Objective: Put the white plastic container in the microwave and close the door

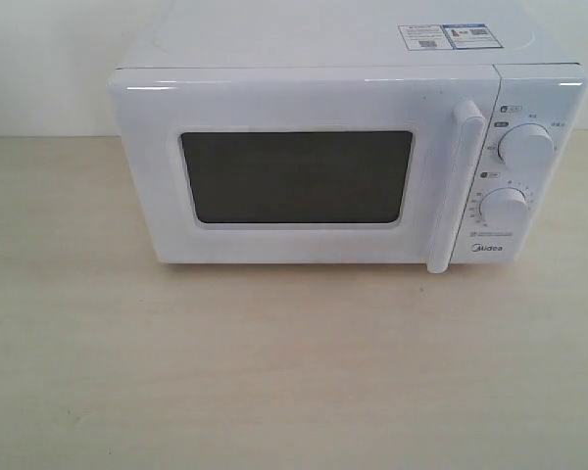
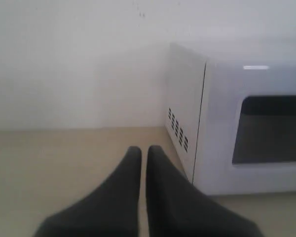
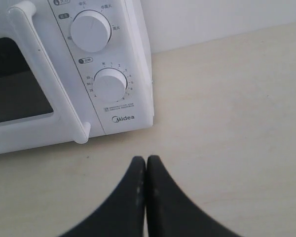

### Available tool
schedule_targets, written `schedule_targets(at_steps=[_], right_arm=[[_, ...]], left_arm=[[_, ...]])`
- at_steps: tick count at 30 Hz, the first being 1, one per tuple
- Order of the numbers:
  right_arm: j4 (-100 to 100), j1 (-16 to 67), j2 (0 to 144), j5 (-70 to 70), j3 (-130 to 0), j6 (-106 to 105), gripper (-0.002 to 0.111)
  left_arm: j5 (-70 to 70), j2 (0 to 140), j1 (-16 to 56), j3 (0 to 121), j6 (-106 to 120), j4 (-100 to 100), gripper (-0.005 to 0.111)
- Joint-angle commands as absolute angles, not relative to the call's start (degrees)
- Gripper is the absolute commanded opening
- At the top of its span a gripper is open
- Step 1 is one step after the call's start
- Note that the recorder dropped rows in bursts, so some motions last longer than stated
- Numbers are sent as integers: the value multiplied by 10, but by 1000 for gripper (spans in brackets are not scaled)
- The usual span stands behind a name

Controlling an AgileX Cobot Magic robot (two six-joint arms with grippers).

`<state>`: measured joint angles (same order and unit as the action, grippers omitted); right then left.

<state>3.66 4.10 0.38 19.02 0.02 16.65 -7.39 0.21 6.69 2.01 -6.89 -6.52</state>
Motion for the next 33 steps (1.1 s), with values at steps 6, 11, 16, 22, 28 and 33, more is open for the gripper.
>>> schedule_targets(at_steps=[6,11,16,22,28,33], right_arm=[[35,40,0,184,0,165,0],[35,40,0,184,0,165,0],[35,40,0,184,0,165,0],[35,40,0,184,0,165,0],[35,40,0,184,0,165,0],[35,40,0,184,0,165,0]], left_arm=[[-84,0,65,0,-81,-53,4],[-169,0,65,0,-77,-81,4],[-187,0,44,0,-79,-86,4],[-187,0,24,0,-98,-84,4],[-187,0,24,0,-98,-84,4],[-188,0,24,0,-98,-85,4]])
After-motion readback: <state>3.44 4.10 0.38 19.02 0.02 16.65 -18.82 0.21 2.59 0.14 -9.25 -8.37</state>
